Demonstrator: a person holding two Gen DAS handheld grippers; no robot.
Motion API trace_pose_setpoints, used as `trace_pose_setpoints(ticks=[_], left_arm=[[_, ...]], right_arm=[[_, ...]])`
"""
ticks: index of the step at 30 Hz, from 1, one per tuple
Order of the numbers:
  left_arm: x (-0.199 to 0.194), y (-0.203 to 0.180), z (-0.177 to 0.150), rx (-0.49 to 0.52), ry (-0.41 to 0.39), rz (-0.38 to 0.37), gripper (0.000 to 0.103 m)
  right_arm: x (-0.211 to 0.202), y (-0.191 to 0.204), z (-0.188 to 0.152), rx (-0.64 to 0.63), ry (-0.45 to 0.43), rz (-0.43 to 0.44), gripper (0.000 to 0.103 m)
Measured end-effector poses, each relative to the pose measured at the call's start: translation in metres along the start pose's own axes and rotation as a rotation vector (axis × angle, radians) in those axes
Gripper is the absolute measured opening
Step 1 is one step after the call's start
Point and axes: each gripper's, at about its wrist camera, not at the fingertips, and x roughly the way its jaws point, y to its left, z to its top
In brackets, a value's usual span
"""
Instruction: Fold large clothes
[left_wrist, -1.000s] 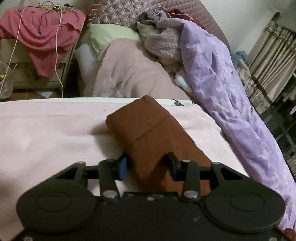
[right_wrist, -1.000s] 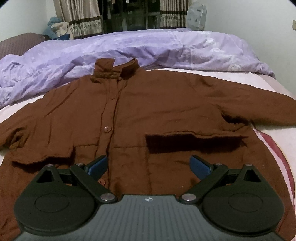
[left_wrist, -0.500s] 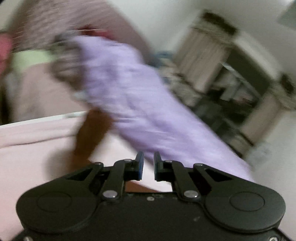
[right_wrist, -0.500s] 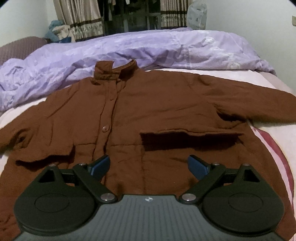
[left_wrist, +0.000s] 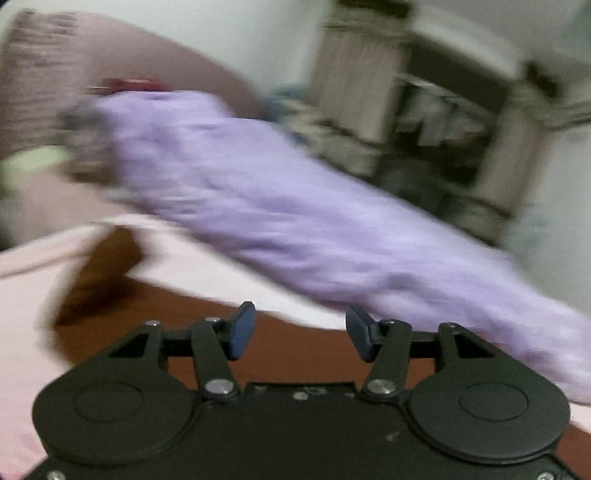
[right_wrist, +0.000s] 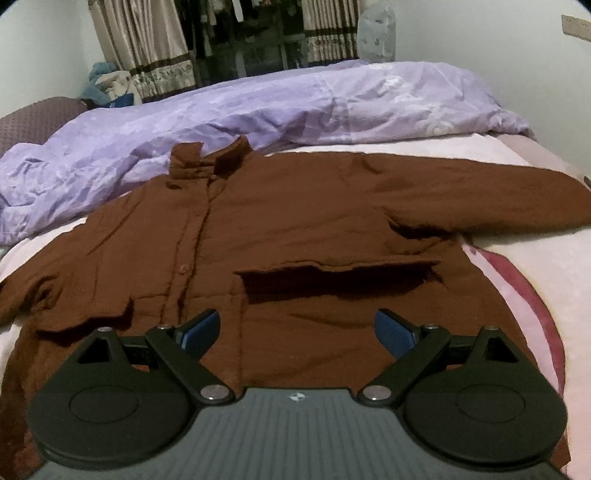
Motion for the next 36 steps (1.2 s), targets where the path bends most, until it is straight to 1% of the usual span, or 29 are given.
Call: trace_pose_setpoints(ticks=[3, 4, 5, 6, 8, 9, 11, 14, 15, 16, 17, 18, 19, 22, 25, 27, 29, 31, 34, 36], left_arm=[[0.014, 0.053, 0.004, -0.006, -0.032, 0.232, 0.055], [0.020, 0.067, 0.005, -0.001, -0.039, 0.293, 0.056], [0.024, 0.077, 0.007, 0.001, -0.039, 0.338, 0.056], [0.029, 0.085, 0.009, 0.005, -0.035, 0.360, 0.056], [0.043, 0.098, 0.011, 0.017, -0.013, 0.380, 0.056], [0.052, 0.093, 0.012, 0.029, 0.000, 0.387, 0.056], [0.065, 0.097, 0.012, 0.061, 0.018, 0.406, 0.057], [0.087, 0.098, 0.013, 0.117, 0.018, 0.453, 0.056], [0.092, 0.100, 0.014, 0.126, 0.022, 0.458, 0.049], [0.096, 0.104, 0.015, 0.124, 0.033, 0.456, 0.033], [0.099, 0.108, 0.018, 0.110, 0.044, 0.442, 0.016], [0.101, 0.112, 0.020, 0.090, 0.059, 0.417, 0.004], [0.100, 0.115, 0.022, 0.074, 0.061, 0.404, 0.003], [0.089, 0.115, 0.027, 0.055, 0.028, 0.359, 0.002], [0.067, 0.106, 0.035, 0.018, -0.015, 0.251, 0.002], [0.052, 0.091, 0.042, 0.000, -0.038, 0.172, 0.002], [0.040, 0.068, 0.048, -0.009, -0.053, 0.097, 0.002], [0.027, 0.038, 0.051, -0.013, -0.063, -0.001, 0.002], [0.010, -0.015, 0.044, -0.007, -0.059, -0.142, 0.002], [0.004, -0.049, 0.033, -0.004, -0.029, -0.247, 0.002]], right_arm=[[0.006, 0.002, -0.001, 0.010, 0.012, 0.019, 0.103], [0.008, 0.004, -0.002, 0.007, 0.015, 0.023, 0.103], [0.010, 0.007, -0.002, 0.001, 0.019, 0.027, 0.103], [0.012, 0.010, -0.003, -0.007, 0.022, 0.030, 0.103], [0.014, 0.015, -0.004, -0.016, 0.030, 0.033, 0.103], [0.016, 0.018, -0.005, -0.021, 0.034, 0.035, 0.103], [0.017, 0.022, -0.005, -0.027, 0.039, 0.033, 0.103], [0.018, 0.027, -0.005, -0.038, 0.042, 0.025, 0.103], [0.019, 0.027, -0.005, -0.041, 0.042, 0.020, 0.103], [0.019, 0.028, -0.005, -0.043, 0.043, 0.018, 0.103], [0.020, 0.028, -0.005, -0.044, 0.044, 0.015, 0.103], [0.021, 0.027, -0.004, -0.044, 0.045, 0.011, 0.103], [0.022, 0.027, -0.004, -0.042, 0.048, 0.007, 0.103], [0.024, 0.027, -0.004, -0.038, 0.054, 0.007, 0.103], [0.023, 0.028, -0.005, -0.043, 0.052, 0.015, 0.103], [0.021, 0.027, -0.004, -0.042, 0.046, 0.022, 0.103], [0.019, 0.026, -0.004, -0.038, 0.041, 0.028, 0.103], [0.015, 0.024, -0.004, -0.033, 0.035, 0.037, 0.103], [0.008, 0.020, -0.004, -0.024, 0.025, 0.041, 0.103], [0.004, 0.015, -0.003, -0.017, 0.017, 0.039, 0.103]])
